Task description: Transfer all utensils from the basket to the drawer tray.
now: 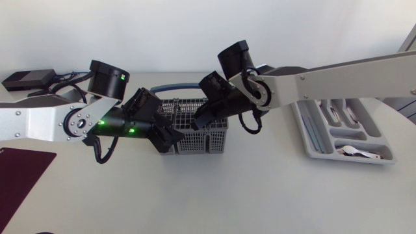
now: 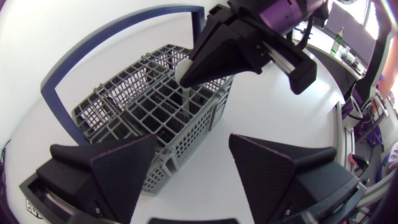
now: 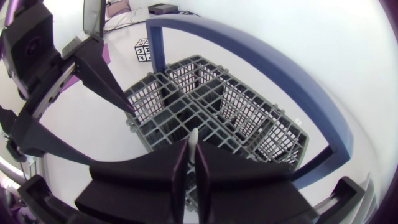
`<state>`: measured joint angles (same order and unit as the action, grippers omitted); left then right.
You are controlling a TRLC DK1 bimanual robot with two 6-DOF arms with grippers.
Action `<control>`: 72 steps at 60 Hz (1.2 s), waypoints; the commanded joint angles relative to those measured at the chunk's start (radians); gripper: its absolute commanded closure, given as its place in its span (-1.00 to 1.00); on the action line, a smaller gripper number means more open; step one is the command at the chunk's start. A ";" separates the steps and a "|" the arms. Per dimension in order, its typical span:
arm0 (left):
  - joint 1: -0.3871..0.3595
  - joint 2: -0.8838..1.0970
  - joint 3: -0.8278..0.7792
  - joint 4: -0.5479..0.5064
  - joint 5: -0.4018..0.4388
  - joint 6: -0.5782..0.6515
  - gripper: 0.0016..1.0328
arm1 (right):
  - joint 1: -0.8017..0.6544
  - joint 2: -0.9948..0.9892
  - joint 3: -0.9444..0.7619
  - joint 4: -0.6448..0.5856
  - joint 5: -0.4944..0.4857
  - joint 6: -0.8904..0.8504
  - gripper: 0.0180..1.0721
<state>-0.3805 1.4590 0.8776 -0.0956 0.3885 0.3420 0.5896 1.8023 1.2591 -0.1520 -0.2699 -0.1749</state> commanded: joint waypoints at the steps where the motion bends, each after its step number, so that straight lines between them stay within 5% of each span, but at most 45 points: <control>1: 0.002 0.017 -0.023 0.005 0.010 0.018 -0.55 | 0.009 -0.058 -0.033 0.009 -0.012 0.029 0.85; 51: -0.012 -0.006 -0.023 -0.024 0.009 0.015 -0.55 | -0.106 -0.370 -0.130 -0.018 -0.166 0.150 0.85; 72: 0.022 -0.103 -0.032 -0.101 0.009 0.025 -0.55 | -0.336 -0.569 -0.194 -0.294 -0.095 -0.029 0.85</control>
<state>-0.3725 1.3815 0.8738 -0.1791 0.3882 0.3424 0.2935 1.2728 1.1080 -0.4061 -0.3908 -0.1432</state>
